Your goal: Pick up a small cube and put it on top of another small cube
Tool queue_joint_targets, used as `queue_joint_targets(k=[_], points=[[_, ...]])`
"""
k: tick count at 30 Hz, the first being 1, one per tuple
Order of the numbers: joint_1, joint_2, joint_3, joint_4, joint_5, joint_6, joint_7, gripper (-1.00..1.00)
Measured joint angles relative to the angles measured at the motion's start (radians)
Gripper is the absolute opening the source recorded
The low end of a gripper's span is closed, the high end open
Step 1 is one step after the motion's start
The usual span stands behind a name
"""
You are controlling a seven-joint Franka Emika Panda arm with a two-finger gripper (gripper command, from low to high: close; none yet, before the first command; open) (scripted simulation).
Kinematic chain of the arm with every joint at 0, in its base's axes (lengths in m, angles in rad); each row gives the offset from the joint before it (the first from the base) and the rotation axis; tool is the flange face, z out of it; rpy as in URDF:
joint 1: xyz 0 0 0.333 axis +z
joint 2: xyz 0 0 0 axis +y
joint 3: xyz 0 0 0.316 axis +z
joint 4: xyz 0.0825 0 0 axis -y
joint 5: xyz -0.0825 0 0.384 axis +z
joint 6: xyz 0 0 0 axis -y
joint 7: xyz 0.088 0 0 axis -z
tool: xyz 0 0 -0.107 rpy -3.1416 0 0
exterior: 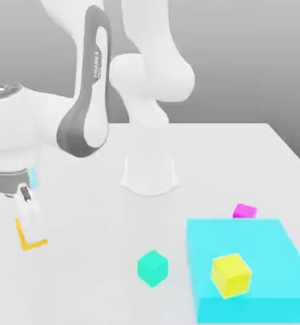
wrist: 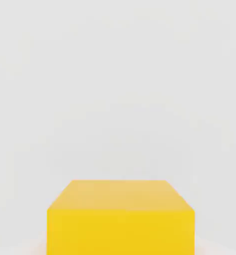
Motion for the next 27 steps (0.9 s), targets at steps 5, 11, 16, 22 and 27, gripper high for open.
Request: queue_joint_targets(k=[5, 11, 16, 22, 27], points=[[0.154, -0.085, 0.072, -0.058, 0.023, -0.028, 0.099, -1.00], [0.281, -0.168, 0.161, -0.135, 0.054, -0.032, 0.208, -1.00], [0.277, -0.133, 0.180, -0.134, 0.010, 0.005, 0.257, -1.00], [0.263, -0.050, 0.175, -0.126, -0.065, 0.080, 0.312, -1.00], [0.267, 0.034, 0.159, -0.128, -0.129, 0.159, 0.358, -1.00]])
